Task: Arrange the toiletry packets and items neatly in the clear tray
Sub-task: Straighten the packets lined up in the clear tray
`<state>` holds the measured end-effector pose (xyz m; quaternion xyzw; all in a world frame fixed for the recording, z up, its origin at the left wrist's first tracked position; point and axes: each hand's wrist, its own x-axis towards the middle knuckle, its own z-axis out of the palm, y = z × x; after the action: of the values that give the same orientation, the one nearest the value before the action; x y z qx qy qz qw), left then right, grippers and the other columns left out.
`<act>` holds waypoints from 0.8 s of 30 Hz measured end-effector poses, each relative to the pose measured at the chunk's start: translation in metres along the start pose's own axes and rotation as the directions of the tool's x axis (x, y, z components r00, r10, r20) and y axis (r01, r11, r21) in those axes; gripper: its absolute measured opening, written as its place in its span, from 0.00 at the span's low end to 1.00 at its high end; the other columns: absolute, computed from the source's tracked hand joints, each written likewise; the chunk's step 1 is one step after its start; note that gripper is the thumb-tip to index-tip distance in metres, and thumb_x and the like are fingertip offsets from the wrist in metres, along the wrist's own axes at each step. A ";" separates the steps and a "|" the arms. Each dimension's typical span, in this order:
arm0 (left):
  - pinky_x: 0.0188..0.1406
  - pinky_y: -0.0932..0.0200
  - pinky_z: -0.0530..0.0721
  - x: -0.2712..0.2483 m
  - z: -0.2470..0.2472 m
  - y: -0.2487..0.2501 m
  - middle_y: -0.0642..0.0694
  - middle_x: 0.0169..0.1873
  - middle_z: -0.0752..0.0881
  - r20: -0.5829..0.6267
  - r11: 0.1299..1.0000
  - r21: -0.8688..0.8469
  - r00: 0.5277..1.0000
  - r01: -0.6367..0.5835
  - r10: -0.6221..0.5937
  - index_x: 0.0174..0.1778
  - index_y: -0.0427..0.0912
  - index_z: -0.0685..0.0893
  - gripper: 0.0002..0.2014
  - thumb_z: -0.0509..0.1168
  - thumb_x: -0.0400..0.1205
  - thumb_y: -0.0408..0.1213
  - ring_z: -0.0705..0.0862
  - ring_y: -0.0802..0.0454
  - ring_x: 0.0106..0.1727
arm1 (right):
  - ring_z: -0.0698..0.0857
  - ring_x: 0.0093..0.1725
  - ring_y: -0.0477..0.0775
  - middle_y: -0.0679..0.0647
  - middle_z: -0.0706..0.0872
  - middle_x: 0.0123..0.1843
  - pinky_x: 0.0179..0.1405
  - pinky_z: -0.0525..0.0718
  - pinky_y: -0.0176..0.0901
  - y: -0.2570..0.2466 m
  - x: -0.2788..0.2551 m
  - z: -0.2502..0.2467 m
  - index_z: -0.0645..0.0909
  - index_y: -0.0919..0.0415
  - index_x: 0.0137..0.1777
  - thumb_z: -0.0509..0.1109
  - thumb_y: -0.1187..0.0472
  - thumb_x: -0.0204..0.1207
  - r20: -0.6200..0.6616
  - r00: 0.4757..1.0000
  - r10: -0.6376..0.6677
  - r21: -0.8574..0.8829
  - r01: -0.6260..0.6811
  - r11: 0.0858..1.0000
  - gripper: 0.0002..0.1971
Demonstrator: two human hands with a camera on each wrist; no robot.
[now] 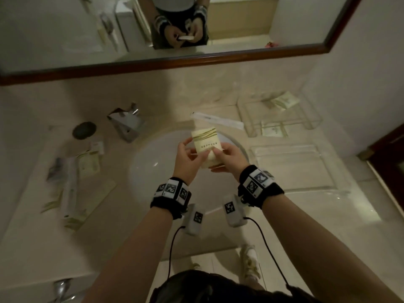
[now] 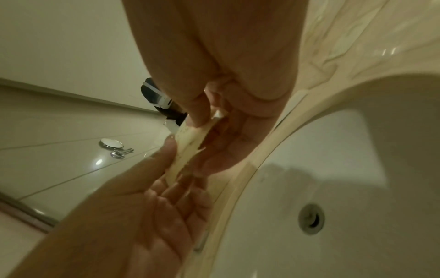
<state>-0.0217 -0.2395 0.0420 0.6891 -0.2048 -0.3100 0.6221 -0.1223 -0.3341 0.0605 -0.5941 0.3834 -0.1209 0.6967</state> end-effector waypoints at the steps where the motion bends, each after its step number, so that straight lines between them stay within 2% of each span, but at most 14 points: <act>1: 0.39 0.64 0.88 0.004 0.014 0.000 0.50 0.46 0.85 0.021 1.000 0.027 1.000 -0.003 0.002 0.65 0.43 0.70 0.22 0.70 0.79 0.31 0.87 0.55 0.46 | 0.85 0.42 0.51 0.62 0.84 0.55 0.36 0.87 0.39 -0.001 -0.001 -0.017 0.78 0.67 0.66 0.64 0.61 0.83 -0.014 1.000 -0.005 -0.038 0.005 0.999 0.14; 4: 0.47 0.52 0.88 0.015 0.054 -0.001 0.40 0.47 0.88 0.115 0.986 0.156 0.992 -0.064 0.046 0.57 0.37 0.79 0.13 0.70 0.78 0.31 0.89 0.45 0.48 | 0.83 0.43 0.45 0.58 0.86 0.55 0.37 0.82 0.30 -0.001 0.000 -0.064 0.81 0.66 0.65 0.70 0.63 0.79 -0.074 0.995 -0.069 -0.164 0.056 0.985 0.16; 6: 0.44 0.58 0.86 0.019 0.085 0.001 0.42 0.44 0.88 0.182 0.967 0.230 0.981 -0.111 0.069 0.52 0.39 0.83 0.08 0.70 0.78 0.30 0.87 0.52 0.41 | 0.84 0.44 0.46 0.58 0.87 0.55 0.34 0.81 0.21 -0.002 0.003 -0.098 0.80 0.68 0.64 0.74 0.66 0.75 -0.177 0.979 -0.104 -0.153 0.077 0.985 0.18; 8: 0.42 0.64 0.85 0.023 0.113 0.002 0.43 0.42 0.88 0.221 0.953 0.268 0.972 -0.143 0.084 0.53 0.39 0.86 0.08 0.69 0.78 0.28 0.85 0.58 0.38 | 0.83 0.40 0.45 0.54 0.85 0.47 0.31 0.80 0.24 -0.002 0.008 -0.132 0.80 0.66 0.60 0.77 0.66 0.72 -0.272 0.960 -0.071 -0.108 0.043 0.993 0.17; 10: 0.43 0.71 0.85 0.026 0.136 0.002 0.41 0.44 0.88 0.241 0.941 0.305 0.968 -0.147 0.073 0.57 0.36 0.86 0.12 0.69 0.78 0.27 0.85 0.57 0.40 | 0.79 0.34 0.43 0.49 0.83 0.39 0.29 0.75 0.32 0.000 0.012 -0.160 0.82 0.59 0.53 0.76 0.64 0.73 -0.276 0.961 -0.003 -0.095 -0.024 0.995 0.10; 11: 0.46 0.70 0.86 0.029 0.149 0.002 0.39 0.46 0.89 0.239 0.931 0.339 0.969 -0.138 0.056 0.59 0.36 0.86 0.13 0.69 0.78 0.28 0.86 0.54 0.43 | 0.77 0.32 0.44 0.48 0.81 0.36 0.28 0.72 0.34 0.002 0.014 -0.176 0.83 0.58 0.51 0.75 0.63 0.74 -0.265 0.964 0.031 -0.118 -0.065 0.991 0.07; 13: 0.56 0.60 0.85 0.034 0.171 -0.002 0.39 0.49 0.89 0.233 0.896 0.426 0.972 -0.128 0.028 0.64 0.38 0.83 0.17 0.70 0.78 0.31 0.86 0.49 0.49 | 0.75 0.29 0.47 0.50 0.80 0.32 0.26 0.72 0.36 0.011 0.018 -0.203 0.84 0.63 0.51 0.74 0.63 0.75 -0.271 0.957 0.100 -0.186 -0.155 0.970 0.06; 14: 0.57 0.58 0.84 0.035 0.178 -0.005 0.40 0.49 0.89 0.229 0.875 0.469 0.973 -0.123 0.014 0.66 0.40 0.81 0.19 0.70 0.78 0.33 0.86 0.49 0.51 | 0.76 0.27 0.48 0.52 0.81 0.31 0.25 0.74 0.37 0.015 0.019 -0.213 0.84 0.64 0.50 0.73 0.64 0.76 -0.284 0.948 0.142 -0.230 -0.211 0.950 0.05; 16: 0.57 0.58 0.83 0.035 0.193 -0.012 0.43 0.52 0.87 0.204 0.839 0.538 0.978 -0.080 -0.037 0.67 0.41 0.79 0.22 0.72 0.77 0.37 0.84 0.50 0.52 | 0.80 0.27 0.50 0.56 0.82 0.31 0.26 0.81 0.38 0.030 0.023 -0.234 0.82 0.64 0.40 0.71 0.66 0.77 -0.316 0.916 0.249 -0.252 -0.333 0.909 0.05; 18: 0.61 0.52 0.84 0.034 0.204 -0.021 0.44 0.57 0.84 0.164 0.789 0.614 0.981 -0.023 -0.100 0.67 0.40 0.78 0.25 0.74 0.75 0.40 0.83 0.49 0.55 | 0.84 0.30 0.55 0.61 0.84 0.35 0.31 0.88 0.43 0.045 0.029 -0.248 0.79 0.63 0.33 0.70 0.69 0.77 -0.337 0.871 0.358 -0.180 -0.433 0.883 0.10; 20: 0.63 0.49 0.82 0.032 0.210 -0.030 0.43 0.59 0.83 0.126 0.740 0.672 0.983 0.016 -0.136 0.68 0.39 0.77 0.28 0.76 0.73 0.40 0.82 0.47 0.59 | 0.89 0.40 0.64 0.65 0.86 0.42 0.45 0.91 0.55 0.058 0.035 -0.254 0.78 0.63 0.31 0.71 0.69 0.74 -0.354 0.848 0.395 -0.167 -0.473 0.865 0.10; 21: 0.64 0.50 0.81 0.032 0.213 -0.033 0.43 0.60 0.82 0.112 0.714 0.699 0.984 0.022 -0.140 0.67 0.39 0.77 0.29 0.77 0.72 0.40 0.82 0.46 0.60 | 0.89 0.46 0.64 0.65 0.87 0.44 0.52 0.89 0.57 0.065 0.040 -0.257 0.79 0.63 0.31 0.72 0.67 0.73 -0.355 0.849 0.391 -0.209 -0.480 0.852 0.10; 22: 0.65 0.52 0.80 0.032 0.214 -0.035 0.43 0.61 0.81 0.117 0.677 0.736 0.984 0.005 -0.134 0.67 0.40 0.78 0.29 0.77 0.71 0.40 0.81 0.45 0.62 | 0.88 0.49 0.63 0.64 0.87 0.44 0.57 0.87 0.56 0.072 0.046 -0.258 0.78 0.62 0.30 0.72 0.65 0.73 -0.356 0.852 0.385 -0.260 -0.486 0.835 0.11; 24: 0.67 0.55 0.77 0.033 0.217 -0.037 0.44 0.63 0.80 0.157 0.577 0.815 0.980 -0.057 -0.125 0.66 0.42 0.79 0.27 0.76 0.72 0.42 0.77 0.45 0.65 | 0.87 0.50 0.60 0.62 0.88 0.47 0.61 0.85 0.54 0.078 0.054 -0.256 0.77 0.61 0.29 0.70 0.61 0.74 -0.342 0.858 0.384 -0.330 -0.492 0.805 0.13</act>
<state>-0.1495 -0.4144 -0.0069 0.8673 -0.3715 -0.2597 0.2059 -0.2819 -0.5351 -0.0326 -0.5988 0.6151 0.0506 0.5104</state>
